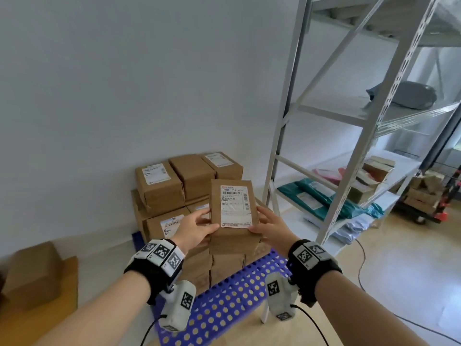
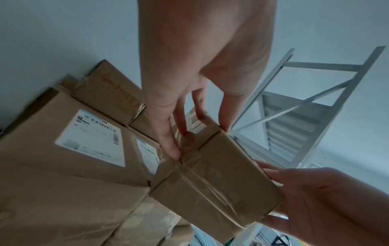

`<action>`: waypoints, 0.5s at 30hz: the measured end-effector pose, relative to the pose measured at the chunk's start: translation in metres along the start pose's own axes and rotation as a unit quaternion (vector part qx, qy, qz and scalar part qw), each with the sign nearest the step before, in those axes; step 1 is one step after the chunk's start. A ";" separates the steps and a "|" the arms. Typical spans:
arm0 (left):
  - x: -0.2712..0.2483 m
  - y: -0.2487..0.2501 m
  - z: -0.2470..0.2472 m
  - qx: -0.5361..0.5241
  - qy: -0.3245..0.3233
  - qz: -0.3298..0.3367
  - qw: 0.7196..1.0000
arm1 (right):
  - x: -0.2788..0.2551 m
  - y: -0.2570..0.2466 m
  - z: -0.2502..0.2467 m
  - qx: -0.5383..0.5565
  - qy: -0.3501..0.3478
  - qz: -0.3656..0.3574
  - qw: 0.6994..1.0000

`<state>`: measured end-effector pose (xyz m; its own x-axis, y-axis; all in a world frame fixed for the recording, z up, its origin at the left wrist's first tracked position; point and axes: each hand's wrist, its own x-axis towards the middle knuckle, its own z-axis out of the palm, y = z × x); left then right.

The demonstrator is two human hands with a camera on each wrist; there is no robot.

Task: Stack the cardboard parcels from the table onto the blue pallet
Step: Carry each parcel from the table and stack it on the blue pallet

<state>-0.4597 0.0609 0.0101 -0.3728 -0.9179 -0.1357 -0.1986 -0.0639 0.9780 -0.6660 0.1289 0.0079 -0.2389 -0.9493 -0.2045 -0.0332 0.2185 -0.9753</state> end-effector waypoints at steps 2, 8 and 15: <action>0.012 0.005 0.023 0.004 0.023 -0.006 1.000 | 0.018 -0.004 -0.023 -0.014 -0.018 0.000 1.000; 0.044 0.017 0.075 -0.027 0.084 -0.049 0.995 | 0.066 -0.014 -0.076 -0.020 -0.074 0.004 0.997; 0.083 0.023 0.093 -0.027 0.106 -0.060 0.992 | 0.119 -0.021 -0.100 -0.036 -0.097 0.017 0.994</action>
<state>-0.5798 0.0199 0.0062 -0.1485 -0.9640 -0.2206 -0.1796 -0.1930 0.9646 -0.7910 0.0337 0.0126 -0.0492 -0.9651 -0.2572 -0.0983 0.2609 -0.9603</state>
